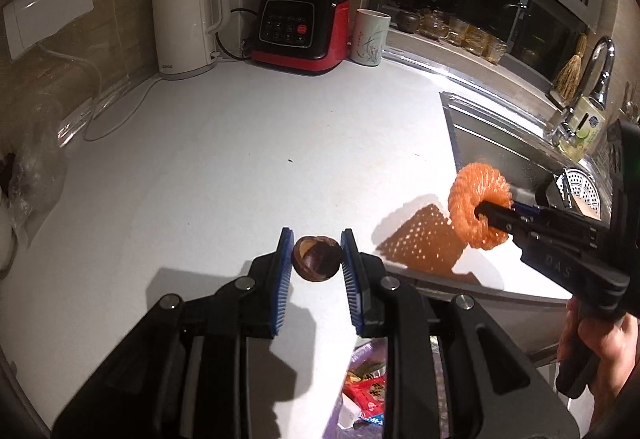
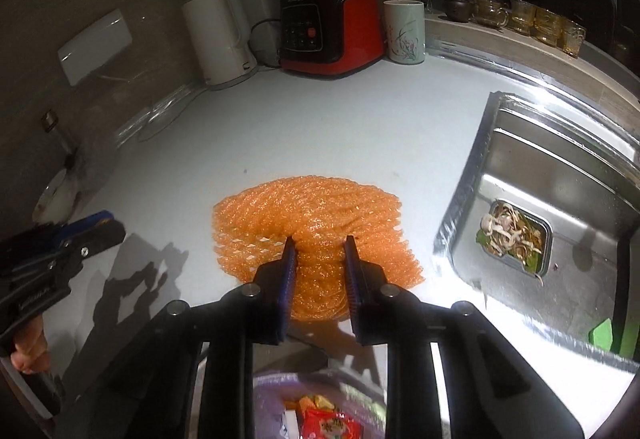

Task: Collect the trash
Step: 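Carry the nut shell and orange mesh over the bin and open both grippers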

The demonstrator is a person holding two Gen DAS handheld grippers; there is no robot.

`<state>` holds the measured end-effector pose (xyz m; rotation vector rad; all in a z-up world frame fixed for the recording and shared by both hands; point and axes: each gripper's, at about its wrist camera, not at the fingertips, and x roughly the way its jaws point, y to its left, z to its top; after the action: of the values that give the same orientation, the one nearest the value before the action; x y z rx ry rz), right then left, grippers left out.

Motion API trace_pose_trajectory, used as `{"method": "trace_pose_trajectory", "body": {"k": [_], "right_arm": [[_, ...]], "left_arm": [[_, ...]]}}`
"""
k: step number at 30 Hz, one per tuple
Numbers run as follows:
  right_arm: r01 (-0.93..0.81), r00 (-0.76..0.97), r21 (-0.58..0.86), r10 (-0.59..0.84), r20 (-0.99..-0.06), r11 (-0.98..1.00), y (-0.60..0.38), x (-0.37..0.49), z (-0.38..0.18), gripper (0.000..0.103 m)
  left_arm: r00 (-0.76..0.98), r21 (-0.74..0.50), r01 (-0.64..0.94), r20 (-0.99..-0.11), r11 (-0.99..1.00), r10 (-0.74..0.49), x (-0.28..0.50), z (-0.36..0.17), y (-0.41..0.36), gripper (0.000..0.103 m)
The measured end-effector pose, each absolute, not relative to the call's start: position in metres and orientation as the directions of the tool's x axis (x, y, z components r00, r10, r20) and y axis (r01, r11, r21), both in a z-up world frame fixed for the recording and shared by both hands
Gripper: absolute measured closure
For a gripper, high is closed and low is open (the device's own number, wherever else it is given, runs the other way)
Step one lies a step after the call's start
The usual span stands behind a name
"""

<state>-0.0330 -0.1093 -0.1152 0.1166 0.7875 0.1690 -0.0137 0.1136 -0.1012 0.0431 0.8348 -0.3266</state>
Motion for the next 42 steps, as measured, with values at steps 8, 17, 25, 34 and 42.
{"method": "trace_pose_trajectory", "body": {"k": [8,17,25,34,42], "right_arm": [[-0.137,0.668,0.149,0.203,-0.716,0.979,-0.115,-0.163,-0.127,0.08],[-0.14,0.655,0.146,0.202,-0.728,0.979,-0.124,-0.249,-0.141,0.08],[-0.161,0.662,0.141,0.213,-0.718,0.977,-0.123,-0.272,-0.138,0.08],[-0.164,0.655,0.14,0.214,-0.725,0.976,-0.124,-0.275,-0.139,0.08],[-0.151,0.628,0.132,0.198,-0.753,0.98,-0.123,-0.27,-0.146,0.08]], "left_arm": [[0.603,-0.08,0.327,-0.749,0.942,-0.273,-0.125,-0.106,0.092,0.079],[0.565,-0.098,0.342,-0.773,0.935,-0.288,-0.208,-0.126,0.083,0.079],[0.535,-0.112,0.341,-0.793,0.933,-0.291,-0.23,-0.146,0.078,0.079],[0.502,-0.096,0.344,-0.822,0.934,-0.27,-0.22,-0.174,0.071,0.079],[0.403,-0.115,0.358,-0.876,0.927,-0.264,-0.192,-0.225,0.056,0.078]]}}
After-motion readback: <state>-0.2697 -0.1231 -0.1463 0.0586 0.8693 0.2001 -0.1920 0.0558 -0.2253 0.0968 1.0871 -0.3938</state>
